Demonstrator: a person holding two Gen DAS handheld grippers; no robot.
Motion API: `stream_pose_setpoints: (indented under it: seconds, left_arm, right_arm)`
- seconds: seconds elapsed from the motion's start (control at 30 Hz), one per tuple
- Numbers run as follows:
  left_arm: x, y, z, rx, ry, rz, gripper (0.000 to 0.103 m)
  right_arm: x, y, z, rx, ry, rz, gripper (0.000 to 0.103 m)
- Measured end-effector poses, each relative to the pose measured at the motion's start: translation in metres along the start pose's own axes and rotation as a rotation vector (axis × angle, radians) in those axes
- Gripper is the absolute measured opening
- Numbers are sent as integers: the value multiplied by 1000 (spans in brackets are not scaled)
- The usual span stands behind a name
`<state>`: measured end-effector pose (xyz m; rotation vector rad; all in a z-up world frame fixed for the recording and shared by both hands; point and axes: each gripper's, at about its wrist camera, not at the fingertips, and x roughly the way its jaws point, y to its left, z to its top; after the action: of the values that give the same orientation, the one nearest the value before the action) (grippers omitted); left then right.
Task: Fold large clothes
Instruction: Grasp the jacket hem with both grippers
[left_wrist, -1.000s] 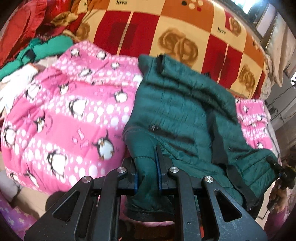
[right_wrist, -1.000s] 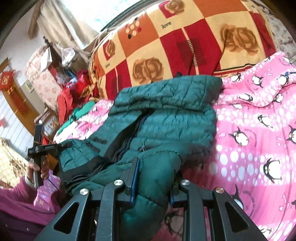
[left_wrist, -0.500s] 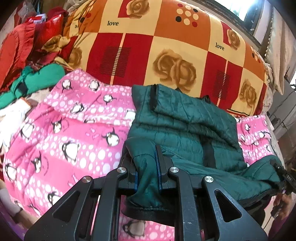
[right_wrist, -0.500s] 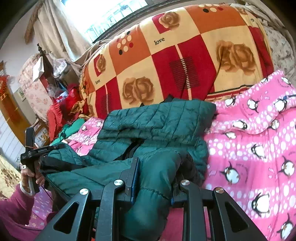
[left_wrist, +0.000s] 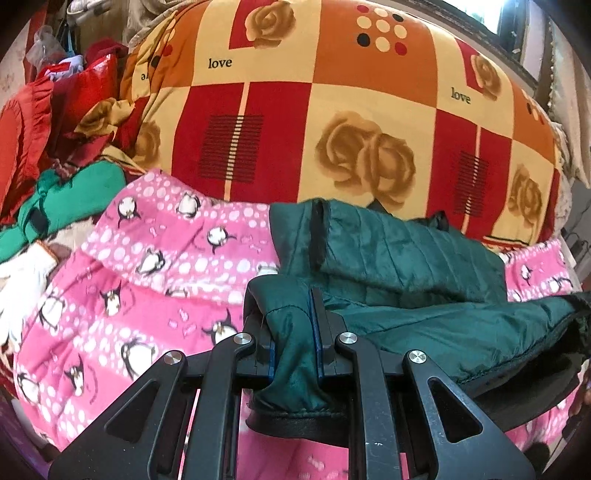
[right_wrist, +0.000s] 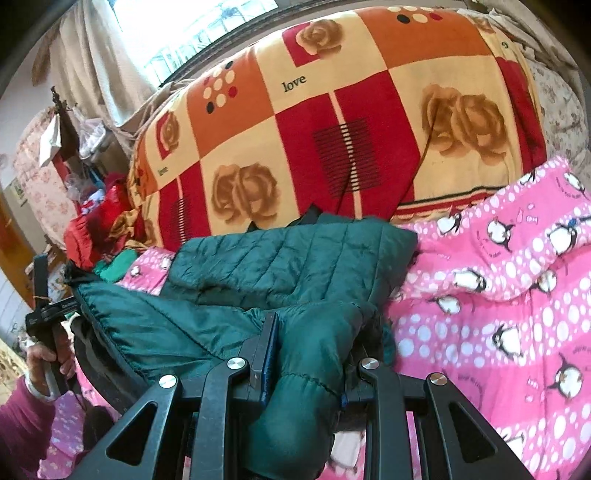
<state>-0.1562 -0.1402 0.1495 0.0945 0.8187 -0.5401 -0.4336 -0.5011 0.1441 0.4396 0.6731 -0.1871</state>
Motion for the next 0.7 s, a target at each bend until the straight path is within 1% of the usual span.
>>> stream_pose_setpoints:
  seconds: [0.23, 0.37, 0.53, 0.7]
  left_arm:
    - [30, -7, 29, -2, -10, 64, 14]
    - [44, -8, 44, -18, -8, 72, 14]
    - [62, -13, 62, -8, -16, 94, 14]
    - [91, -15, 73, -8, 13, 113, 14]
  right_arm:
    - [29, -13, 27, 12, 6, -60, 24]
    - [50, -21, 44, 24, 14, -83, 24]
    - [74, -29, 64, 30, 15, -107, 24]
    - [104, -43, 74, 71, 37, -121, 24]
